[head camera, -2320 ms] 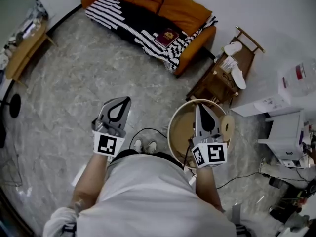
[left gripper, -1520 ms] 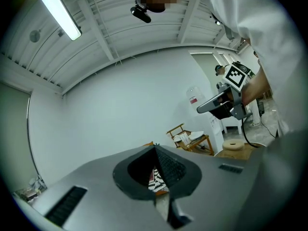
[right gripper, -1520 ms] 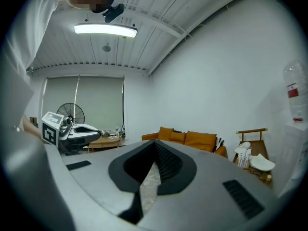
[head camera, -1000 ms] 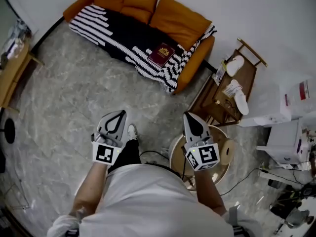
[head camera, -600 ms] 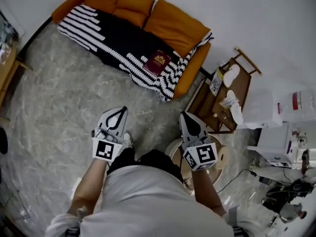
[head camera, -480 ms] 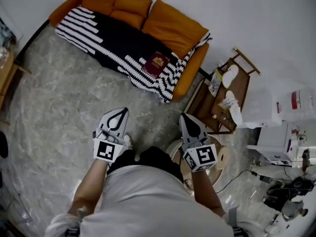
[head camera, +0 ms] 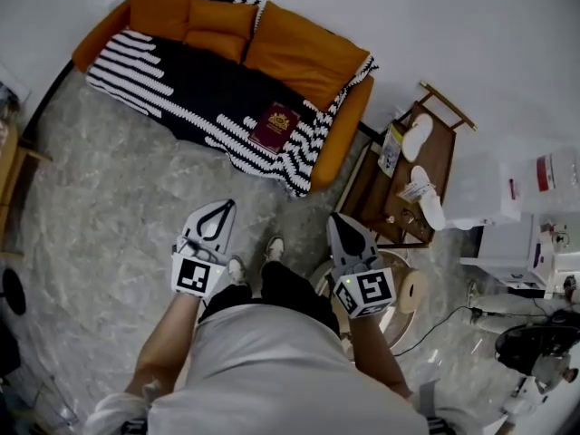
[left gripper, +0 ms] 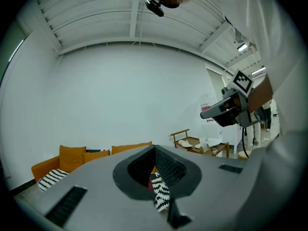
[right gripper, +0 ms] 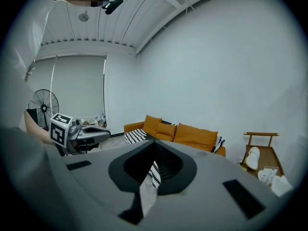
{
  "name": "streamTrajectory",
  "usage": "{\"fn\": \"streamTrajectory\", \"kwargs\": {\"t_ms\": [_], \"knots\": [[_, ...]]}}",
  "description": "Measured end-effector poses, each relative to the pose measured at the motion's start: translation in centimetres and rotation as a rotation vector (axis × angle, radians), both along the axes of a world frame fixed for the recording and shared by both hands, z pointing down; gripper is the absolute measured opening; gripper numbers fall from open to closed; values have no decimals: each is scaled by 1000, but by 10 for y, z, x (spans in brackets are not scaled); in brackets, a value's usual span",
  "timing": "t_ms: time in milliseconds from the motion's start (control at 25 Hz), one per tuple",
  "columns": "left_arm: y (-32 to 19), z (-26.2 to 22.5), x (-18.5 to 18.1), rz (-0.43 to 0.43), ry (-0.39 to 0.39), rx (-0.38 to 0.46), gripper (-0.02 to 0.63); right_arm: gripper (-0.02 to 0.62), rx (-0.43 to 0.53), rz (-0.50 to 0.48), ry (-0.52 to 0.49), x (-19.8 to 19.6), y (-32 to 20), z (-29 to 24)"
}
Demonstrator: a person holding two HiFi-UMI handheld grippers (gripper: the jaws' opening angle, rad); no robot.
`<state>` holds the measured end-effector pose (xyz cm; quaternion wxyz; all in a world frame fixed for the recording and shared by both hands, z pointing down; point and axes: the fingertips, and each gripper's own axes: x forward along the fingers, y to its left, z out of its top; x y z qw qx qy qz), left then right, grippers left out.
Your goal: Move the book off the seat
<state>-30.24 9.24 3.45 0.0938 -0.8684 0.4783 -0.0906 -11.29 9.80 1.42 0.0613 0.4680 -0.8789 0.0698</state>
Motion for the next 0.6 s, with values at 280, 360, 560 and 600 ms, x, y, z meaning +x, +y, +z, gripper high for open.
{"fn": "streamTrajectory", "kwargs": {"t_ms": [280,360,560,600], "knots": [[-89,26,20,-59,6,-77,15,21,-48,-76,-1,19,-72,29],[-117,45,22,-76,-14,-113,15,21,-79,-118,6,17,-95,49],[-189,108,15,-157,-2,-180,16,21,-152,-247,17,-14,-156,103],[-198,122,15,-164,11,-192,16,21,-151,-272,21,-21,-164,110]]}}
